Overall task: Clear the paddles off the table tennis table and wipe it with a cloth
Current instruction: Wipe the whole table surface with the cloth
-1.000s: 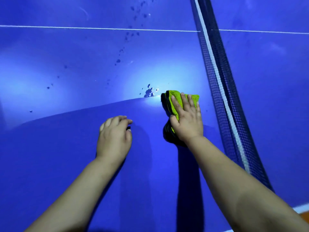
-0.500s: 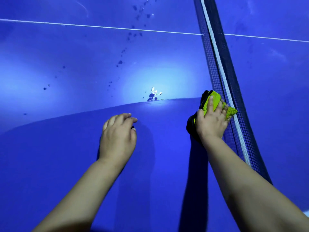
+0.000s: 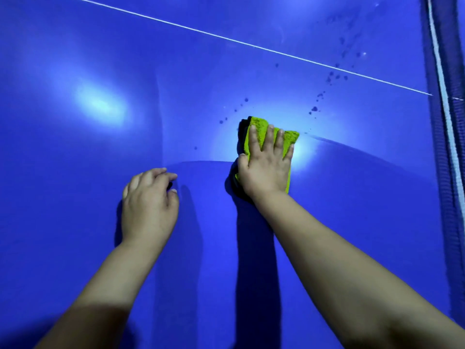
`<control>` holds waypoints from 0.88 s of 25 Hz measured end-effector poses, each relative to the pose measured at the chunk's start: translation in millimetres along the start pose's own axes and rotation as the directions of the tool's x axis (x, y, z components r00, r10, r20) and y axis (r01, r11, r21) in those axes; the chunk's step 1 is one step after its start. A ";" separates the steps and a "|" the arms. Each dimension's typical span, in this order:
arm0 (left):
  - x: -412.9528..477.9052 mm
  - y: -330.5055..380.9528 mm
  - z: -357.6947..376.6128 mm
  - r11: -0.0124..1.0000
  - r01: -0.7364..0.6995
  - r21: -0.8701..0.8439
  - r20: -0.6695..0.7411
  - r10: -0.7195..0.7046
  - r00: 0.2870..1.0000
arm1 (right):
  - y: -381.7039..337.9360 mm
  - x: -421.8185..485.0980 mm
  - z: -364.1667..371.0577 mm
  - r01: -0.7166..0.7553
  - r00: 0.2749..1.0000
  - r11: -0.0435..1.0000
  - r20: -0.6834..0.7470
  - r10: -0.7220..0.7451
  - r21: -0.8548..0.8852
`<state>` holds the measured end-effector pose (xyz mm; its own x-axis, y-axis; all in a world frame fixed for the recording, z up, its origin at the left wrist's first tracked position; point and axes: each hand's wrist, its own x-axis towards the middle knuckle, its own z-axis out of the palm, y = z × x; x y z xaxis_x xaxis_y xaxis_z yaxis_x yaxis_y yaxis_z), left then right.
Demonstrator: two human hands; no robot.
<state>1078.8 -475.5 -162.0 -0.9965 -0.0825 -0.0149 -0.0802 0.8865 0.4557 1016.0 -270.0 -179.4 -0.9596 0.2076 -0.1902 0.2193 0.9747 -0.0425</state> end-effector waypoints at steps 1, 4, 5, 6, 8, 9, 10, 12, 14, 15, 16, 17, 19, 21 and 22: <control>1.2 -14.4 -7.4 1.000 0.017 0.003 -0.015 -0.017 1.000 | -25.5 -0.4 1.7 0.047 0.999 0.999 0.008 -0.047 -0.004; 3.9 -56.1 -28.0 0.996 0.081 0.027 -0.049 -0.079 0.996 | -102.3 -6.4 10.4 0.202 0.979 0.979 0.026 -0.201 -0.032; 4.2 -68.6 -33.4 0.994 0.106 0.041 -0.056 -0.103 0.993 | -127.8 -8.8 13.6 0.264 0.964 0.964 0.030 -0.263 -0.038; 4.4 -79.0 -37.8 0.990 0.129 0.055 -0.060 -0.125 0.990 | -151.0 -10.2 16.0 0.332 0.943 0.942 0.038 -0.331 -0.041; 4.5 -92.0 -43.9 0.983 0.161 0.084 -0.064 -0.155 0.986 | -184.0 -7.5 17.3 0.468 0.883 0.882 0.060 -0.465 -0.050; 4.7 -94.6 -45.1 0.982 0.165 0.095 -0.064 -0.160 0.985 | -191.4 -2.9 16.4 0.522 0.852 0.851 0.073 -0.518 -0.053; 5.0 -94.3 -45.6 0.981 0.167 0.102 -0.064 -0.161 0.985 | -193.0 2.8 16.0 0.561 0.827 0.826 0.080 -0.557 -0.049; 8.8 -86.2 -44.1 0.979 0.169 0.110 -0.070 -0.162 0.984 | -183.2 15.9 14.3 0.599 0.800 0.801 0.066 -0.597 -0.020; 13.5 -66.8 -38.3 0.983 0.146 0.108 -0.073 -0.138 0.988 | -160.1 27.5 12.2 0.579 0.815 0.815 0.037 -0.579 0.000; 16.8 -54.1 -33.6 0.987 0.121 0.103 -0.073 -0.114 0.991 | -144.7 33.4 10.5 0.552 0.834 0.834 0.018 -0.552 0.007; 19.5 -40.4 -27.8 0.991 0.096 0.097 -0.070 -0.090 0.993 | -126.7 39.0 8.7 0.520 0.854 0.854 0.007 -0.520 0.019; 22.0 -26.0 -21.1 0.993 0.073 0.093 -0.065 -0.067 0.996 | -106.3 43.8 6.6 0.483 0.875 0.875 -0.004 -0.483 0.035; 26.3 1.2 -6.6 0.997 0.029 0.077 -0.051 -0.025 0.998 | -63.3 51.5 2.7 0.404 0.915 0.913 -0.036 -0.403 0.058; 29.3 36.6 12.1 0.998 -0.020 0.058 -0.036 0.023 0.999 | -11.0 58.6 -2.7 0.315 0.949 0.947 -0.048 -0.312 0.069; 30.1 55.8 21.8 0.997 -0.050 0.051 -0.023 0.051 0.998 | 16.3 61.4 -5.4 0.270 0.963 0.960 -0.043 -0.267 0.076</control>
<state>1043.8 -418.7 -156.4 -0.9984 -0.0478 0.0294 -0.0315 0.9115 0.4101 959.7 -240.9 -186.5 -0.9900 -0.0567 -0.1292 -0.0346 0.9854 -0.1670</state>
